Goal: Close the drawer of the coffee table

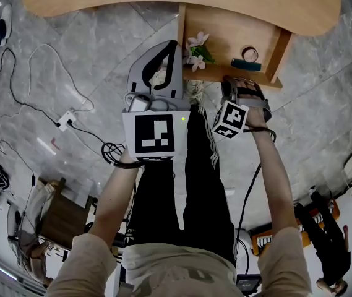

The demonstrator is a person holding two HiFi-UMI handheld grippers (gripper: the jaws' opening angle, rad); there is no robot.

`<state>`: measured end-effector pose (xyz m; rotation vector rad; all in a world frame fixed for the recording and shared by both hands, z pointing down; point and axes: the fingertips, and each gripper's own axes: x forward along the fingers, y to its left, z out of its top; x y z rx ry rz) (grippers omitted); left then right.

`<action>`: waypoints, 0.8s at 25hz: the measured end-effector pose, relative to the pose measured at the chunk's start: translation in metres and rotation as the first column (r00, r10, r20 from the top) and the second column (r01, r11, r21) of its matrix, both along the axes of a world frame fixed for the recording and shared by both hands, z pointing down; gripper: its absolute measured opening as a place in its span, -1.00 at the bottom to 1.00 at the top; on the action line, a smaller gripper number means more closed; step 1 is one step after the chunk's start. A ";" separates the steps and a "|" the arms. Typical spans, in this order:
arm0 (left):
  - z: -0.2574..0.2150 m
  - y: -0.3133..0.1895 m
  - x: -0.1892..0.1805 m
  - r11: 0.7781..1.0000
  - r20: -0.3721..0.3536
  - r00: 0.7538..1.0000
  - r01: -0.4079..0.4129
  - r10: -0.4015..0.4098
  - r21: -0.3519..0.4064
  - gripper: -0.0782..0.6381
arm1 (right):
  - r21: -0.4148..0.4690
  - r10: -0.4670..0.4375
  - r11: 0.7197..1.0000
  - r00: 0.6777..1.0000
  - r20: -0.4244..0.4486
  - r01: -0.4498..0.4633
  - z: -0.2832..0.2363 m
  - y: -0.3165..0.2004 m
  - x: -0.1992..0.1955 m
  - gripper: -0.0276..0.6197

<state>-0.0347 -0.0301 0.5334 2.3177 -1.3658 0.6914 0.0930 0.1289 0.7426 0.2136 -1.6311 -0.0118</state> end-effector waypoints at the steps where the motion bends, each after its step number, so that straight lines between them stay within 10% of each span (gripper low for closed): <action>1: -0.001 -0.001 -0.001 1.000 0.001 1.000 0.001 -0.001 0.004 -0.76 | -0.002 0.000 1.000 1.000 -0.006 0.000 0.000 -0.001 0.000 -0.70; 20: -0.017 -0.016 -0.026 1.000 -0.008 1.000 0.021 -0.021 0.013 -0.76 | -0.031 0.014 0.999 1.000 0.006 -0.013 -0.055 -0.013 -0.006 -0.70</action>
